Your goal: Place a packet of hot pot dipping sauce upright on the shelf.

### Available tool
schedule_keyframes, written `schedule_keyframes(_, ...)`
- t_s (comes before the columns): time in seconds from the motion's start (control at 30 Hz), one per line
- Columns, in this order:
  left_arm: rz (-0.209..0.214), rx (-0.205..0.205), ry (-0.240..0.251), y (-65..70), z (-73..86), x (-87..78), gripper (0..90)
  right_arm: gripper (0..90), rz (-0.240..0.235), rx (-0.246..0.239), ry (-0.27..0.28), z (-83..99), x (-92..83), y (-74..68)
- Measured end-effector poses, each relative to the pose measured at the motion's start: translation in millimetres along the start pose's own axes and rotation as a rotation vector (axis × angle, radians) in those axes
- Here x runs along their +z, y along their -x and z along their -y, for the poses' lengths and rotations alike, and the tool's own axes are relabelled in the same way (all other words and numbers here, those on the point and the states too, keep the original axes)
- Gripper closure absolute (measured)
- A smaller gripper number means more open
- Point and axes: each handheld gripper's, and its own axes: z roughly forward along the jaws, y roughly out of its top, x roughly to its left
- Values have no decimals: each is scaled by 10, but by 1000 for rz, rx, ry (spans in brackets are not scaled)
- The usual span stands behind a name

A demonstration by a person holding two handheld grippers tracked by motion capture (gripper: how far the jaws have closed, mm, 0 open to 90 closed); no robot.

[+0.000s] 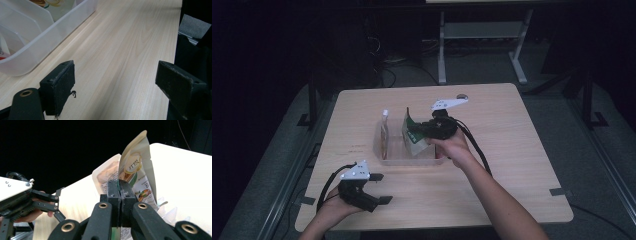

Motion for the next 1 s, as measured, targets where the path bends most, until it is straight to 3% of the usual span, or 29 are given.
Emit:
schedule_keyframes(0.1, 0, 3, -4, 0, -1, 2, 154, 836, 8, -5, -1, -4, -10, 0)
schedule_keyframes(0.33, 3, 1, -8, 5, -1, 17, 154, 592, 22, -16, -18, -23, -70, -26)
schedule_keyframes(0.53, 3, 0, -14, 4, -2, 24, 154, 360, 105, -94, -90, -24, -138, -136)
schedule_keyframes(0.6, 3, -2, -12, 7, -2, 26, 154, 327, 119, -116, -105, -15, -168, -161)
schedule_keyframes(1.0, 1, 2, -32, -7, 10, 37, 154, 243, 101, -188, -154, 116, -471, -306)
